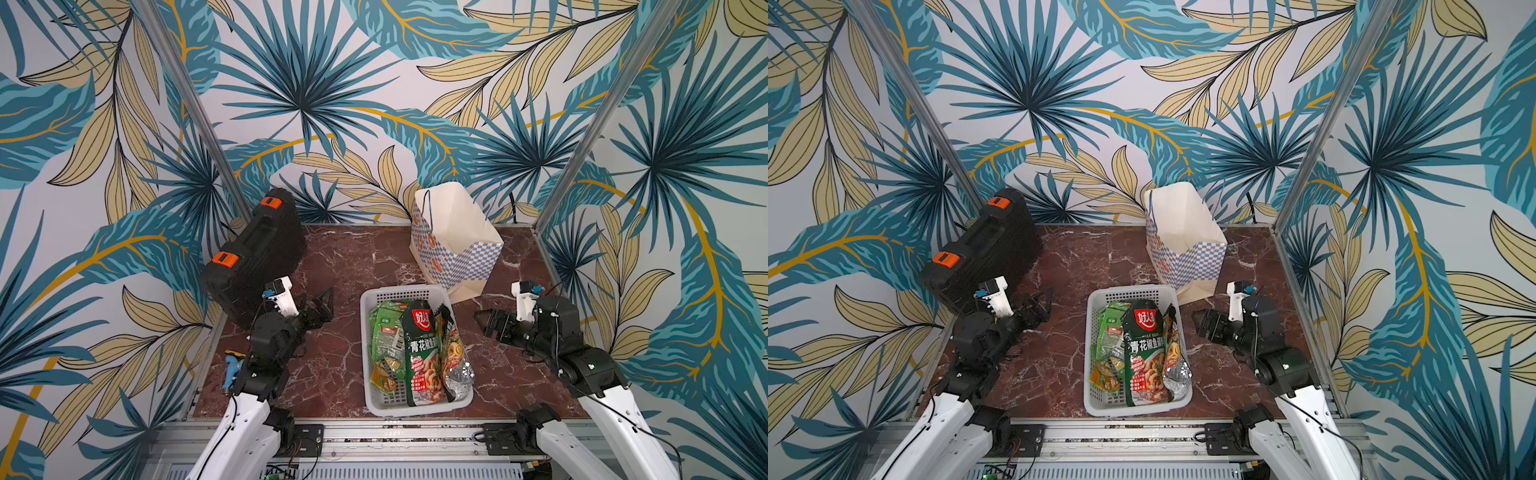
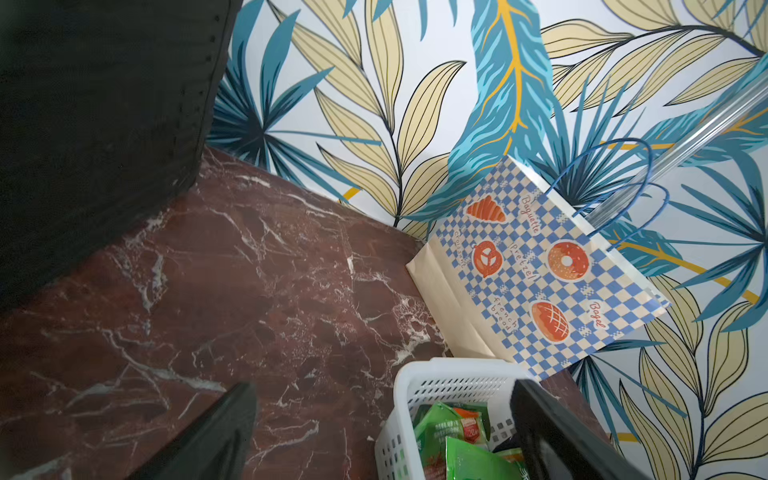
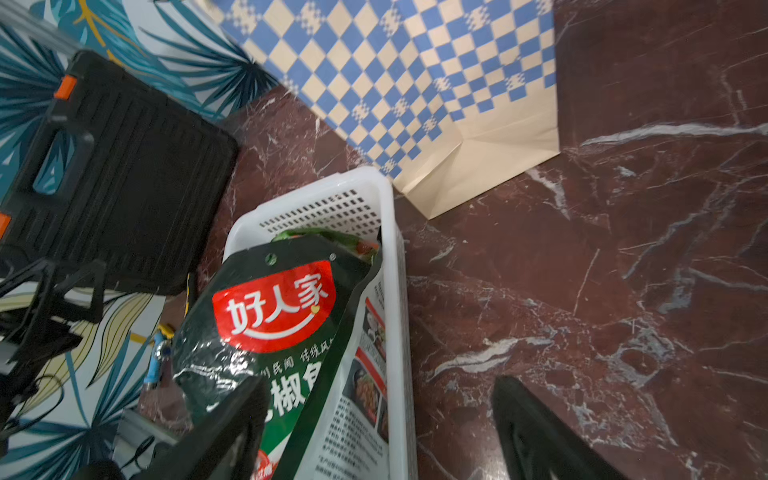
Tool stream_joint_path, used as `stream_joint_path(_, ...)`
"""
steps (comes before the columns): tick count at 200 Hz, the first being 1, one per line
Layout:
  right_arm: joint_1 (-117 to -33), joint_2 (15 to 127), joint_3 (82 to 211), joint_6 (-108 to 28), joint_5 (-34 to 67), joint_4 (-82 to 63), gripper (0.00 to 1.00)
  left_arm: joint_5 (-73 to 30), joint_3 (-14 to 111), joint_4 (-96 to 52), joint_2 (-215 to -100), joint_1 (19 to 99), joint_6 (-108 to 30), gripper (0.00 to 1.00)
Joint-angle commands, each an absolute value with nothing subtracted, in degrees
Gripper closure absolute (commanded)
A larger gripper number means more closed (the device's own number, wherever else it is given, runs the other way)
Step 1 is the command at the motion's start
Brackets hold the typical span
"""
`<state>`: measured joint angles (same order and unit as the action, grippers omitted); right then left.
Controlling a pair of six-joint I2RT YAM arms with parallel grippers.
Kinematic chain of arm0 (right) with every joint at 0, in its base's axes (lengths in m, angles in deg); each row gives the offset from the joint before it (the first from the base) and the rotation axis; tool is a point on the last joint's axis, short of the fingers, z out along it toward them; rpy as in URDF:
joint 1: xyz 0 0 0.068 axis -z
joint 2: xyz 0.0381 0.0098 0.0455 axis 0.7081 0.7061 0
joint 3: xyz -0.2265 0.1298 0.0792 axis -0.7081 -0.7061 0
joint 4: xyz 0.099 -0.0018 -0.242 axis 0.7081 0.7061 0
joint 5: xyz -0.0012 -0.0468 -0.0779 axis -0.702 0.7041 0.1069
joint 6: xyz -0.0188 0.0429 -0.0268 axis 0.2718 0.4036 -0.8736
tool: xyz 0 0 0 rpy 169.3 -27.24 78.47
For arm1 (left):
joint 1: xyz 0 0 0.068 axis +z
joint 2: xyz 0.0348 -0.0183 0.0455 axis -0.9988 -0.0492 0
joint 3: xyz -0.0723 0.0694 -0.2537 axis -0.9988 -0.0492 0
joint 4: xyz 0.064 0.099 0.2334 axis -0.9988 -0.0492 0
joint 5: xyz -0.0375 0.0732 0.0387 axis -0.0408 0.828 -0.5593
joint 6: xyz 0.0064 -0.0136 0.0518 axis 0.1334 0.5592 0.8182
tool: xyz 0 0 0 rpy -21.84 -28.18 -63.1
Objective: Place the condiment packets inside the bag
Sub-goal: Pick up the condiment packet from the storage box.
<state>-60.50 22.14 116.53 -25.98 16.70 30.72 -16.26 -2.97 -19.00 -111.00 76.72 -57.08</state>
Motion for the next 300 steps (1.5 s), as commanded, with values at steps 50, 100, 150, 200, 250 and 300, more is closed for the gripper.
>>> stream_joint_path(50, -80.0, 26.2, 120.3, -23.8, 34.7, 39.3, 0.2, -16.3, -3.5, -16.7, -116.3, 77.1, -57.6, 0.0)
stream_joint_path(100, -89.5, 31.5, 121.1, -22.4, 44.0, 42.0, 0.27, -17.3, -3.5, -14.6, -119.4, 77.1, -57.8, 0.0)
stream_joint_path(150, -95.6, 38.4, 123.2, -21.4, 50.2, 43.9, 0.43, -19.2, -3.2, -12.6, -122.2, 76.5, -58.8, 0.0)
stream_joint_path(200, -99.7, 43.5, 129.6, -19.2, 57.7, 51.4, 0.34, -19.1, -3.0, -11.6, -124.5, 75.8, -58.7, 0.0)
stream_joint_path(250, -102.3, 42.7, 134.6, -17.8, 60.6, 55.9, 0.27, -19.3, -2.9, -10.9, -126.0, 75.7, -58.8, 0.0)
stream_joint_path(300, -102.4, 46.9, 129.0, -17.2, 57.7, 51.4, 0.36, -19.2, -2.8, -11.2, -125.9, 75.6, -58.8, 0.0)
